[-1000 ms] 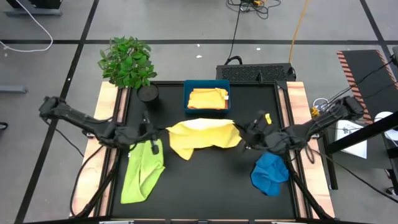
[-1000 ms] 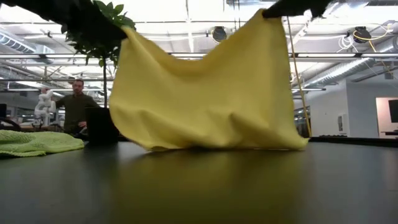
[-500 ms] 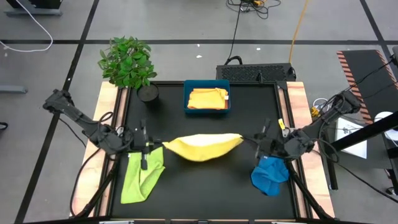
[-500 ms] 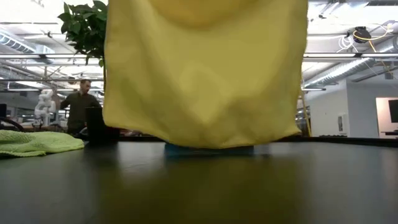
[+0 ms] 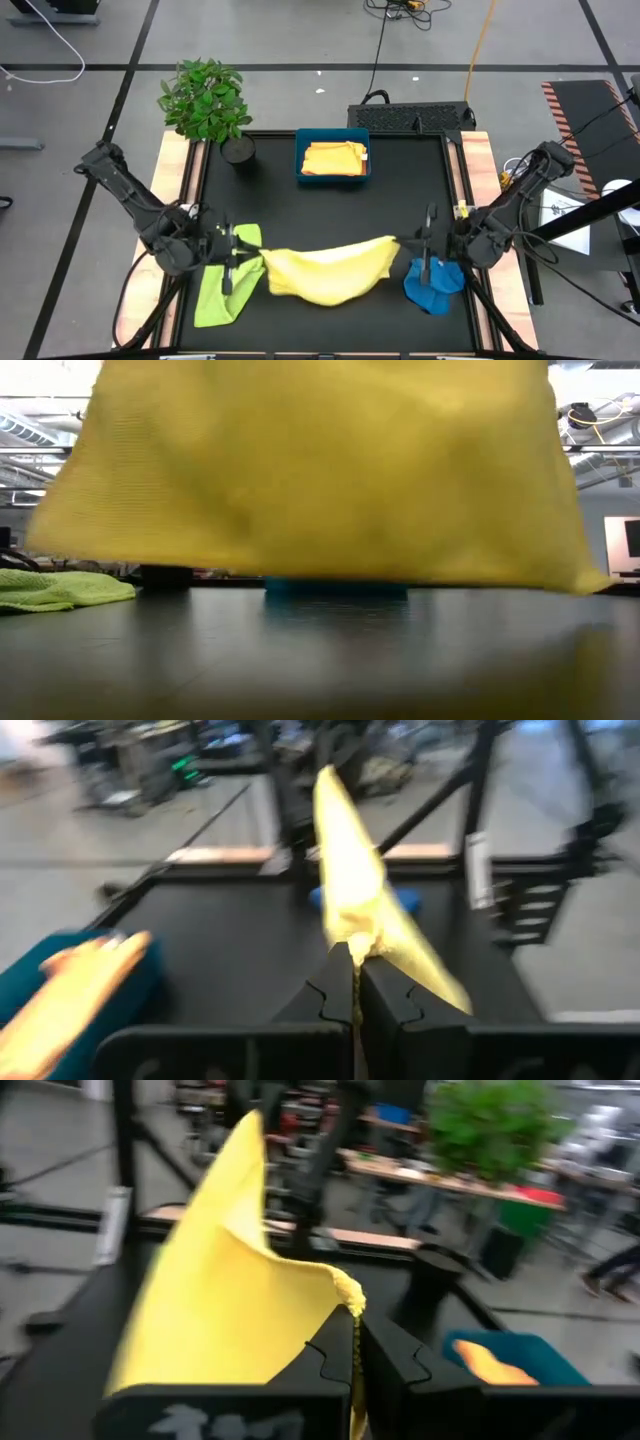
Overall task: Fold microfiber towels
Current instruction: Fold the yellow microfiber towel
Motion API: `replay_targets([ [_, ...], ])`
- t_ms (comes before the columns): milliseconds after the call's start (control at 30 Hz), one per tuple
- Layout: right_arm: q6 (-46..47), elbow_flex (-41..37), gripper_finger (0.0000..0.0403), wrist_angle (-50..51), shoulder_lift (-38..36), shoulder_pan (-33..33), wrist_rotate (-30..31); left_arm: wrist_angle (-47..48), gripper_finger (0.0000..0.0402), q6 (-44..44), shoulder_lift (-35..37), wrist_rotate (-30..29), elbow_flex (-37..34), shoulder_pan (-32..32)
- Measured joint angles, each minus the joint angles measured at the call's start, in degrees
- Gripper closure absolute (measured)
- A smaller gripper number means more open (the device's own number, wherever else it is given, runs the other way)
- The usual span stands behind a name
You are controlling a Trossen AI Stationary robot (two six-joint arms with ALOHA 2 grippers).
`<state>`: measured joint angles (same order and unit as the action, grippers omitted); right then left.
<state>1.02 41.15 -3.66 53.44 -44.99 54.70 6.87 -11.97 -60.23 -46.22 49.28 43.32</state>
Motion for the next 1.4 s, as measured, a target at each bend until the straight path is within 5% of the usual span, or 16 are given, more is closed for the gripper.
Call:
replay_targets([
  [200,6.8,0.0,0.0403,8.4,-0.2,5.0,3.5,19.0,0.0399,-14.9,0.3,-2.5,0.0,-6.3],
  [400,14.3,-5.1,0.0403,11.8,0.1,14.1,-5.3,28.9,0.0395,-23.2,-1.6,0.9,-2.5,-14.3],
  [800,13.3,-15.7,0.0403,9.2,0.0,29.5,-7.5,9.7,0.0399,-11.5,-2.6,10.8,-16.3,-30.2],
  [1000,4.3,-20.0,0.0403,-2.4,0.0,34.4,-16.1,2.8,0.0398,-7.6,-2.5,13.3,-20.5,-36.1],
  [1400,2.8,-21.0,0.0403,-4.7,0.0,32.5,-29.5,-1.4,0.0397,-6.6,-2.5,19.3,-22.5,-30.3],
])
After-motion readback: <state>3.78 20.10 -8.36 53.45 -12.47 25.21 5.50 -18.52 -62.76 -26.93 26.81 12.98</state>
